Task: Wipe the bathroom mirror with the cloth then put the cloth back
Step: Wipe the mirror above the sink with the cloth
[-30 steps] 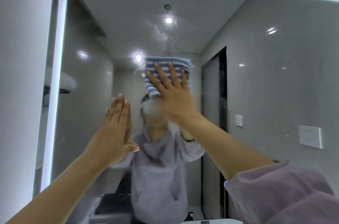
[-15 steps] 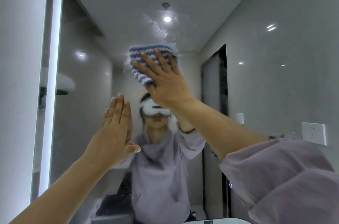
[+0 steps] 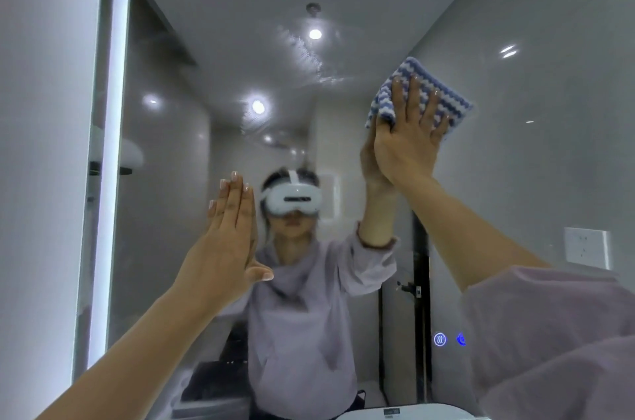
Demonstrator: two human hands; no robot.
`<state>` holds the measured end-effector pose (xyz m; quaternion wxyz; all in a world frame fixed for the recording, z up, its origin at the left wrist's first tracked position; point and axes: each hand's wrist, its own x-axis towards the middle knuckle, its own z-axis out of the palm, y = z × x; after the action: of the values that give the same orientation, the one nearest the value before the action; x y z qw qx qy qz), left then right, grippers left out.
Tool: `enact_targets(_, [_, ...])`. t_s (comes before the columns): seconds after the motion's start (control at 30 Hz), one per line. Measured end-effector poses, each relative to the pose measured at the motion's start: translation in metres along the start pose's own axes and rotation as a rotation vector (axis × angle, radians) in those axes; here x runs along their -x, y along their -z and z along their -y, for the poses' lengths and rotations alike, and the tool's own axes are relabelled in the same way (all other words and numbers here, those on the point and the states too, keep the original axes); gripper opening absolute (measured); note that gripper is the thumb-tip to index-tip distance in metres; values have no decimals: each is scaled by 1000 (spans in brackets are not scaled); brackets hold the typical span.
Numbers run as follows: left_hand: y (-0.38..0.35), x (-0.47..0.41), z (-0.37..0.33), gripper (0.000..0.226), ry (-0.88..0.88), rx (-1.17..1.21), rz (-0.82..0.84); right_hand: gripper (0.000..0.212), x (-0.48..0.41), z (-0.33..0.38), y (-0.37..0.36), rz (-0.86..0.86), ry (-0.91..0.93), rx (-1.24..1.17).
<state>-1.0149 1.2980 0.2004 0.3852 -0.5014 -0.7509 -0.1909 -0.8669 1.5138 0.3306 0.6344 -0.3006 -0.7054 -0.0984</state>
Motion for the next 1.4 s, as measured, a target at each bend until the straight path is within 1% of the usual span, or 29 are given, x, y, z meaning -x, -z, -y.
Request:
enact_targets(0.07, [0,-1,0,126,3,9,7,58,9,14,-3,-22,34,9])
enact_targets(0.13, [0,-1,1,126,4,32,9,58,23,34,-9,-14,125,27])
enact_targets(0.2, [-1,-1,1,126,2,37,0,58,36,58,-15,13,239,41])
enact_targets(0.3, [-3,-2,1,128,3,2,-4,56,51,98,-26,59,469,84])
enact_targets(0.37, [-5,-4,2,129,13,-3,-7,56,52,123,-32,112,570,80])
enact_targets(0.47, [-8,-6,3,130,28,-55,-12,55,44,146,-35,156,638,103])
enact_targets(0.53, [-8,-6,3,129,33,-73,-5,54,38,151,-34,161,644,113])
enact_targets(0.7, [-6,-5,2,131,21,-18,-31,52,31,145,-30,169,678,100])
enact_targets(0.77, [-6,-4,2,131,11,-5,-32,52,20,134,-25,167,659,111])
enact_targets(0.8, [-6,-4,2,132,10,-1,-30,52,12,125,-22,153,622,109])
enact_targets(0.97, [-7,-4,5,131,14,3,-11,51,-28,51,0,71,412,76])
enact_targets(1.07, [-7,-2,4,130,6,-14,-13,54,-39,-2,13,31,252,33])
enact_targets(1.13, [-6,-2,3,129,5,-19,-13,54,-40,-23,16,25,151,14])
enact_targets(1.2, [-5,-2,2,129,8,-17,-9,55,-38,-26,14,20,90,13])
enact_targets(1.3, [-5,-2,1,129,11,10,-18,57,-32,-9,8,6,26,21])
enact_targets(1.33, [-5,-2,1,129,9,16,-19,58,-28,-1,6,2,37,28])
enact_targets(1.4, [-4,-1,1,128,3,14,-16,58,-20,20,2,2,138,38])
